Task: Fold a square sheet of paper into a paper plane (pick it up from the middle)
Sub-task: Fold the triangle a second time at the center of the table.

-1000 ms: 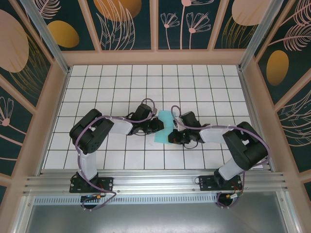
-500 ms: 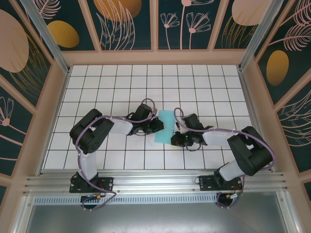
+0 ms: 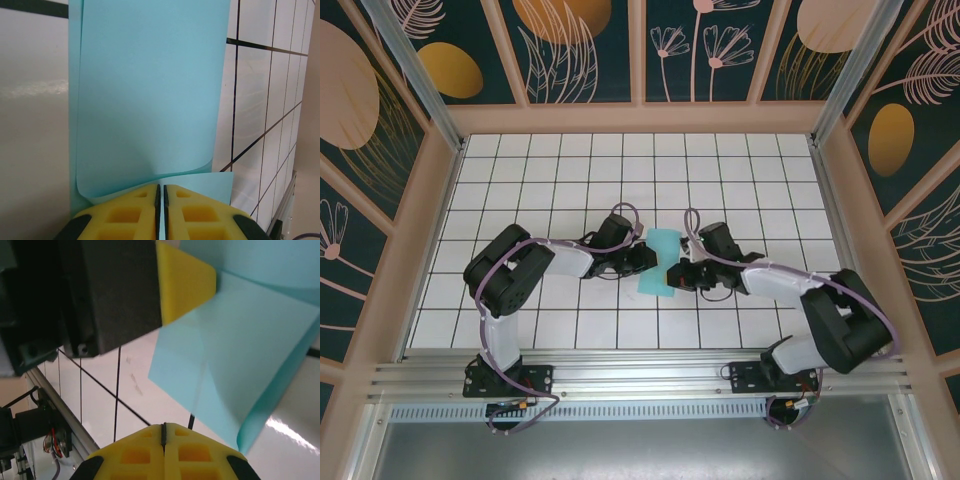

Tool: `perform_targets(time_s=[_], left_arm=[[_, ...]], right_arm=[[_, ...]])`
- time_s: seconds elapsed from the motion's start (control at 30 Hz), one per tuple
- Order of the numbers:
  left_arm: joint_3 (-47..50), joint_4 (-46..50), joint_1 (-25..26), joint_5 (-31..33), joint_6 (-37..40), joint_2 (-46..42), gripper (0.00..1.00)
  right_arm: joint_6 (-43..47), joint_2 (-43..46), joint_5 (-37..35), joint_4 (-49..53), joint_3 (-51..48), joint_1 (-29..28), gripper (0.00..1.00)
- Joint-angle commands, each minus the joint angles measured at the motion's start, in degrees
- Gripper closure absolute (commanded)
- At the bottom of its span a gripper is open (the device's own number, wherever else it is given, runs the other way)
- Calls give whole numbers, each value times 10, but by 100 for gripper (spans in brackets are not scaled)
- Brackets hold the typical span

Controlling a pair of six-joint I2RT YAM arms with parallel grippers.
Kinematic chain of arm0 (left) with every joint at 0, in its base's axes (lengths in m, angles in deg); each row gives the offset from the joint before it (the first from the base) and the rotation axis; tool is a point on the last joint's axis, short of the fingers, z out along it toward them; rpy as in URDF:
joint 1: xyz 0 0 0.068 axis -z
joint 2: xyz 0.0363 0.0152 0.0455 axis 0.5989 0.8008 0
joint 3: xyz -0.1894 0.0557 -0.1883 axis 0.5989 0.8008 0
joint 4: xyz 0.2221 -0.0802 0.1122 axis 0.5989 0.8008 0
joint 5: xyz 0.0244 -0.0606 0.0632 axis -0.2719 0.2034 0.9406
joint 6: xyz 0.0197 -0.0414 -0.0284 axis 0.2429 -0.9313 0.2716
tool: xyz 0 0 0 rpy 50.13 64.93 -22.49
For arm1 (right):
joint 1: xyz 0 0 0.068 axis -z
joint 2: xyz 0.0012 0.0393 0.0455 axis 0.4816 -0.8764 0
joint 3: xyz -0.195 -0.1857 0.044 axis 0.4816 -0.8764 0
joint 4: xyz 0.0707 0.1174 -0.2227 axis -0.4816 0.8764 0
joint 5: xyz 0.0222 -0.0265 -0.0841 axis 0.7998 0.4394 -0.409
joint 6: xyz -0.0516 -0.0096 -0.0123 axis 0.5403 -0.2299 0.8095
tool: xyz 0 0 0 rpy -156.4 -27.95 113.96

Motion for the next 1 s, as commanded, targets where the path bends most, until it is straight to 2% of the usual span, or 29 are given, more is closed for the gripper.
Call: perform_targets(time_s=[0.0, 0.53, 0.8, 0.97], left_arm=[[16, 53, -2, 30, 20, 39, 85], [12, 54, -2, 27, 19, 41, 85], [16, 54, -3, 32, 20, 43, 85], [19, 56, -2, 38, 19, 47, 85]], right_arm=[[-26, -52, 28, -54, 14, 2, 95], [-33, -135, 13, -17, 83, 1, 94], [-22, -182, -52, 51, 100, 2, 95], [-2, -189, -59, 80, 83, 2, 96]])
